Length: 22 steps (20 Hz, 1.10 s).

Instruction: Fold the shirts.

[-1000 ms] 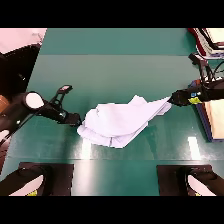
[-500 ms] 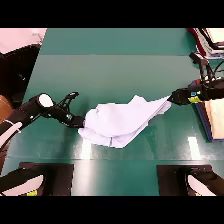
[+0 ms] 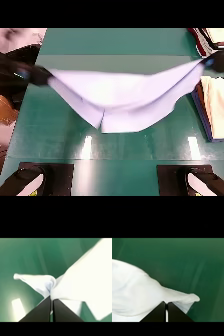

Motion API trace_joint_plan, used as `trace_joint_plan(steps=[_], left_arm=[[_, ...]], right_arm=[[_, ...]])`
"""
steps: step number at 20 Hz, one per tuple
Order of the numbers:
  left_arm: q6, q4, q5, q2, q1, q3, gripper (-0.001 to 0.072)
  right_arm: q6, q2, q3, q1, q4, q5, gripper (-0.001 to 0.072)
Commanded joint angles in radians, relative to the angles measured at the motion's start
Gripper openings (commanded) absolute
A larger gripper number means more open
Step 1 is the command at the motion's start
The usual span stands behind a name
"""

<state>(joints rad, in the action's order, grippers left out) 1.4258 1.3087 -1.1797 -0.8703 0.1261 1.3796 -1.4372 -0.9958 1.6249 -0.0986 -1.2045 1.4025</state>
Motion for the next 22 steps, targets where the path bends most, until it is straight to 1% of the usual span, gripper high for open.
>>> trace_joint_plan(steps=[1,4,7,10,13,15,17,19,22], left_arm=[[0.043,0.092,-0.010,0.119,-0.010,0.298,0.0023],[0.072,0.091,-0.031,0.134,-0.010,0.478,0.0023],[0.079,0.090,-0.036,0.134,-0.010,0.600,0.0023],[0.090,0.090,-0.043,0.134,-0.010,0.645,0.0023],[0.094,0.091,-0.158,0.104,-0.010,0.625,0.0022],[0.093,0.091,-0.219,0.072,-0.010,0.536,0.0023],[0.093,0.090,-0.232,0.036,-0.010,0.382,0.0023],[0.085,0.097,-0.187,-0.020,-0.011,0.180,0.0023],[0.085,0.106,-0.011,-0.172,-0.011,-0.088,0.0024]], right_arm=[[0.009,0.001,0.270,0.051,0.000,0.085,0.0021],[0.008,0.002,0.428,0.063,-0.002,0.133,0.0021],[0.008,0.002,0.517,0.063,-0.003,0.140,0.0020],[0.007,0.001,0.537,0.063,-0.002,0.097,0.0018],[0.006,-0.024,0.537,0.063,0.000,0.027,0.0018],[0.003,-0.083,0.536,0.063,0.001,0.029,0.0017],[-0.014,-0.182,0.529,0.063,0.002,0.098,0.0018],[-0.018,-0.268,0.418,0.063,0.010,0.121,0.0018],[-0.018,-0.420,0.237,0.062,0.009,0.130,0.0018]])
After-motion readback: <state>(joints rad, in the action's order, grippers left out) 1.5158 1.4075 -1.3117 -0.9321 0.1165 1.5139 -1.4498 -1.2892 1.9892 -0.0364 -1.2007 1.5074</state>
